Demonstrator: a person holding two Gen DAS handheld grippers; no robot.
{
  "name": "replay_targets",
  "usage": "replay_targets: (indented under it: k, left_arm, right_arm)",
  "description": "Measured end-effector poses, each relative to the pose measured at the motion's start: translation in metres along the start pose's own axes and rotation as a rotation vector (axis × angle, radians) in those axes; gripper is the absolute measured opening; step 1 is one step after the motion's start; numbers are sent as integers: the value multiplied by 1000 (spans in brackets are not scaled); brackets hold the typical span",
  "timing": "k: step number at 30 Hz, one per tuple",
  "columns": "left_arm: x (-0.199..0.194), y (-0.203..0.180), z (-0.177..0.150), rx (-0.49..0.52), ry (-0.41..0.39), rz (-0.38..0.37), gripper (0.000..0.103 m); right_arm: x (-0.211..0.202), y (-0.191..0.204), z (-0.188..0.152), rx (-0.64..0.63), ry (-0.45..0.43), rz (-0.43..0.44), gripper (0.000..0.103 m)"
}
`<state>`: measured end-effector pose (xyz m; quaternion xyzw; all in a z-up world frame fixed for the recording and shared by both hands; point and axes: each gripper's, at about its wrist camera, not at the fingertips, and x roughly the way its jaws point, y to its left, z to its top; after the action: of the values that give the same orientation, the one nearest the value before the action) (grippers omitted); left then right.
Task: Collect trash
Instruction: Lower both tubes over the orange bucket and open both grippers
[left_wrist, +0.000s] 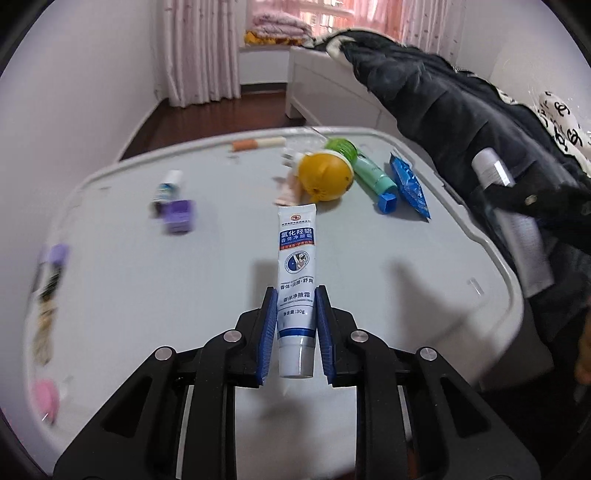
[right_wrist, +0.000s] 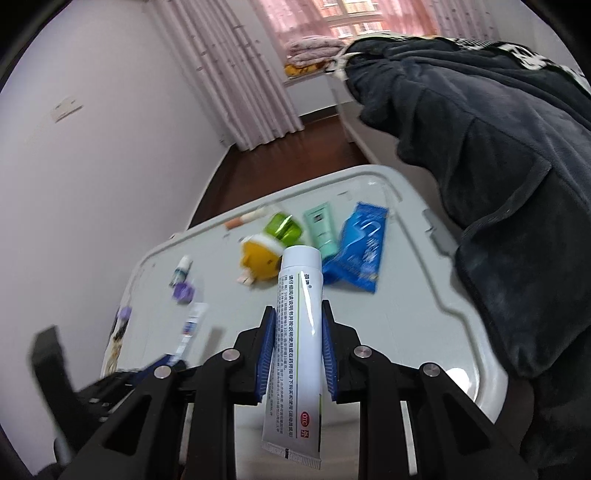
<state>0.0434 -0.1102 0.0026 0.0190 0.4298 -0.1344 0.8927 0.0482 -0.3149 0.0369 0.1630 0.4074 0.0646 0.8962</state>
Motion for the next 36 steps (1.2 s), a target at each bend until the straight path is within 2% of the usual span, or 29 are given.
replay_targets:
  k: [4,9,12,15,18,21,28,29,30,31,32,33,34,36]
  left_arm:
    - [-55,14,-34,-14,-11,29,21]
    - [-98,27,-94,-47,41,47,21]
    - [-105,31,-129,-79,71,55,21]
    - [-89,32,-151,-121,144,41,21]
    - [-78,38,-159,-156,199,16,21]
    - [-77,36,-162,-147,203,3,21]
    - [-69,30,-164,-126,237,-9,21]
    - [-68,30,-165,-129,243,-7,21]
    - [-66,31,-165,-132,252,0,22]
    - [-65,31,-166,-132,260,9,24]
    - [-65,32,-167,-131,260,14,35]
    - [-67,31,-166,-128,253,22,44]
    - [-68,32,-165,-126,246,28,59]
    - [-72,31,-163,-121,228,30,63]
  right_arm:
    - [-19,28,-35,-43,44,53,24]
    - [-43,71,-98,-124,134,106,24]
    - [-50,91,-135,-193,171,106,24]
    - [-46,99,-166,-240,208,70,24]
    - [-37,97,-188,-252,265,30,24]
    - [-33,94,-202,-237,303,19,24]
    - [-27,89,-205,-230,330,7,24]
    - [-26,89,-204,-229,334,7,26]
    - [-25,88,-204,-224,338,6,39]
    - [-25,87,-203,-221,335,0,46]
    - [-25,87,-202,-217,328,-4,50]
    - [-26,86,-202,-213,324,-2,50]
    - [-26,85,-202,-209,322,-2,50]
    - [-27,83,-200,-197,318,1,50]
